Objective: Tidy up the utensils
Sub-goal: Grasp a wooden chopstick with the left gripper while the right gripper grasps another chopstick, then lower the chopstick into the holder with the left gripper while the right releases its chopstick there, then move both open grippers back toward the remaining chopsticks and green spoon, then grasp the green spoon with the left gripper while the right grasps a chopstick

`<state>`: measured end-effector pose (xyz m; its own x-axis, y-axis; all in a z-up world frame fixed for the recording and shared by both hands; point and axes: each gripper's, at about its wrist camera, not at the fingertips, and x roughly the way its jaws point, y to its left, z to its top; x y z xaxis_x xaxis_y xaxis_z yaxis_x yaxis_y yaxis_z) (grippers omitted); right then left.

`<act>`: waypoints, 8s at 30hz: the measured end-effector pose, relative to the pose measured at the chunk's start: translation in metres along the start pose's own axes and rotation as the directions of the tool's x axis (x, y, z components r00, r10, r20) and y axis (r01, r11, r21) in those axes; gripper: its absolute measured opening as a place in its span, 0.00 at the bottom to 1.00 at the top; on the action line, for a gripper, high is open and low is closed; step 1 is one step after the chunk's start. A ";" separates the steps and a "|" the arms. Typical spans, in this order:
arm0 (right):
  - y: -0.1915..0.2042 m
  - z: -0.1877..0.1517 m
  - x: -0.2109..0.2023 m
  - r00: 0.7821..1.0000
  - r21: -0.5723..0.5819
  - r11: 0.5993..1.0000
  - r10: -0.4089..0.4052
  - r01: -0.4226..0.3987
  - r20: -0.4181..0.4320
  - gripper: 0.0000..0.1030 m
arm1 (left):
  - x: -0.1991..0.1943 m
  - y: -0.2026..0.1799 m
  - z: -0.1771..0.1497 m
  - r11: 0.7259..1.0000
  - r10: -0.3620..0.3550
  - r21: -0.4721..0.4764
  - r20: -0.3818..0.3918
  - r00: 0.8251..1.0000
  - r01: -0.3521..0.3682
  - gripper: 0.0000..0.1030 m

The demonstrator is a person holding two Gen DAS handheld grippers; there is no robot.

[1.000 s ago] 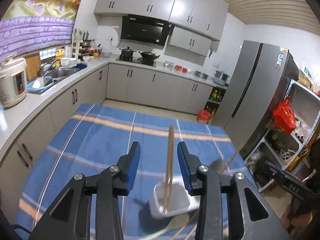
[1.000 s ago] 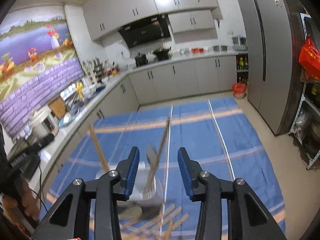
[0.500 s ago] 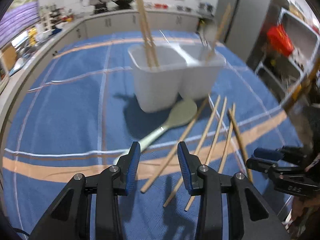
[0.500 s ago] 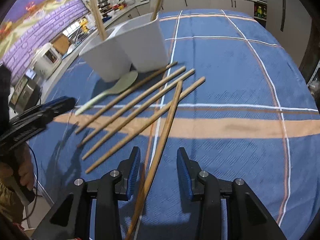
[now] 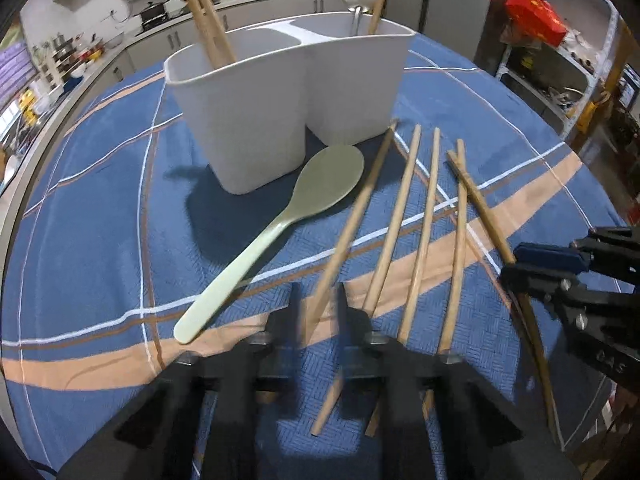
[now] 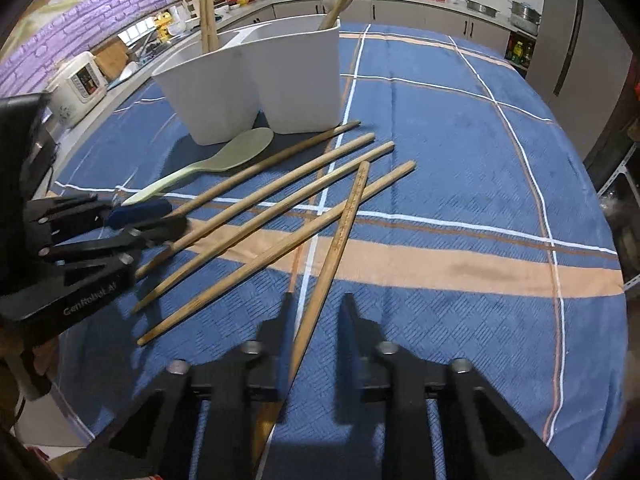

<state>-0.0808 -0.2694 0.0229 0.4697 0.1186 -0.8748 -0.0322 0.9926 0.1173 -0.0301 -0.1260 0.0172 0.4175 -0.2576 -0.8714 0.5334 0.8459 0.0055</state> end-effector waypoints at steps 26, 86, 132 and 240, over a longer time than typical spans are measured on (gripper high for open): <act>-0.058 -0.080 -0.056 0.998 0.064 0.997 -0.041 0.044 -0.048 0.18 | -0.084 0.035 -0.096 0.945 -0.081 -0.317 -0.001 0.997 0.077 0.07; -0.031 -0.048 -0.186 0.903 0.126 0.983 0.068 -0.133 0.425 0.07 | -0.245 0.009 -0.057 0.965 0.109 -0.262 0.465 0.878 0.019 0.06; -0.032 0.200 -0.075 0.888 0.195 0.978 -0.029 -0.069 0.459 0.10 | -0.100 0.099 0.178 0.962 0.028 -0.247 0.513 0.858 0.116 0.07; -0.071 -0.038 -0.038 0.971 -0.004 0.996 -0.090 0.091 -0.223 0.22 | -0.033 0.021 -0.045 0.987 0.061 -0.140 -0.142 0.988 -0.081 0.40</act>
<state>-0.1305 -0.3438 0.0301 0.2622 0.0318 -0.9645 0.0075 0.9994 0.0350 -0.0659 -0.0783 0.0238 0.3406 -0.1361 -0.9303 0.3891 0.9212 0.0077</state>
